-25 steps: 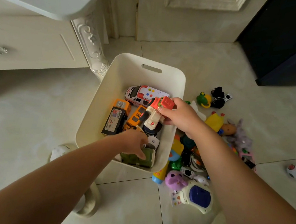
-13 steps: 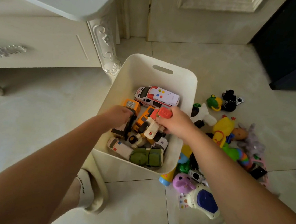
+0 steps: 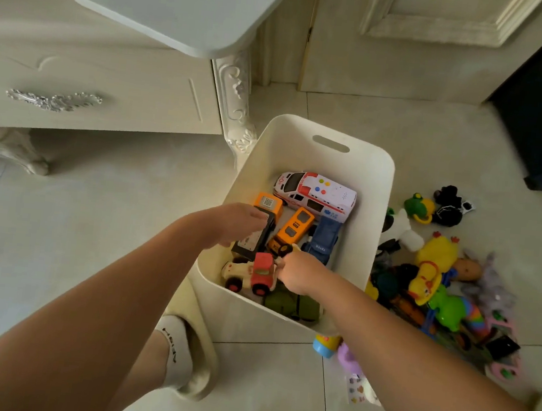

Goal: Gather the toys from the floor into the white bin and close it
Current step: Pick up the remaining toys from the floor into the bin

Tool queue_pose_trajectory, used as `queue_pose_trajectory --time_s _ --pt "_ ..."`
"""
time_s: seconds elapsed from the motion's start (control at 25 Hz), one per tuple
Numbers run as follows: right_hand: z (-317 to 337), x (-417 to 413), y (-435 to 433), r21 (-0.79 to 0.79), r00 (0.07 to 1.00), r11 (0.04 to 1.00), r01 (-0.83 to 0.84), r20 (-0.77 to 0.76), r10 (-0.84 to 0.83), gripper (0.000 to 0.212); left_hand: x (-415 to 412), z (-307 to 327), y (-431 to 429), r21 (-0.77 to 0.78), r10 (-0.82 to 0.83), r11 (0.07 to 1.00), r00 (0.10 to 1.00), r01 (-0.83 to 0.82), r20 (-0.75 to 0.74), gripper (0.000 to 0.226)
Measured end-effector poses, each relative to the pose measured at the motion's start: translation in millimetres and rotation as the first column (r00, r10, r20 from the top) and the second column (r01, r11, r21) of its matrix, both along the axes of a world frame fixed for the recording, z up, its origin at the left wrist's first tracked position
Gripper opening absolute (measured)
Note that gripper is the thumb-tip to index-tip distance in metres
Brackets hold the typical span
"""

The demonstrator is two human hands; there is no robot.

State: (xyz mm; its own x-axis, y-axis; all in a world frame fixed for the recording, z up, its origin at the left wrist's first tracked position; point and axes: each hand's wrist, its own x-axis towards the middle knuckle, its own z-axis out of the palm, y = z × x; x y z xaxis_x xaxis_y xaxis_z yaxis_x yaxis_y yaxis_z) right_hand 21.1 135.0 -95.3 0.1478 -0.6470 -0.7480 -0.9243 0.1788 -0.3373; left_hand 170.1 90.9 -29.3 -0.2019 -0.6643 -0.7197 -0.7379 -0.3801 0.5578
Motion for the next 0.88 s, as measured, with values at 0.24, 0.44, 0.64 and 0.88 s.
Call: queue_pose_trajectory --time_s 0.24,0.44,0.64,0.88 --pt "-6.8 10.3 12.1 -0.104 0.965 0.993 0.052 0.263 -0.023 0.061 -9.0 -8.6 12.9 0.039 -0.118 0.993 0.983 0.114 0.143 0.038" --pt "-21.5 25.2 14.6 -0.186 0.99 0.982 0.025 0.143 0.002 0.046 -10.0 -12.4 9.4 0.023 -0.113 0.994 0.981 0.11 0.16 0.038" --pt "-2.1 11.3 3.6 -0.049 0.974 0.999 -0.013 0.225 0.024 0.061 -22.9 -9.2 14.2 0.122 -0.27 0.961 0.934 0.247 0.235 0.039" --pt "84.4 -68.2 -12.1 -0.002 0.622 0.769 0.639 0.59 -0.515 0.03 -68.6 25.1 -1.8 -0.085 0.17 0.979 0.972 -0.186 -0.163 0.03"
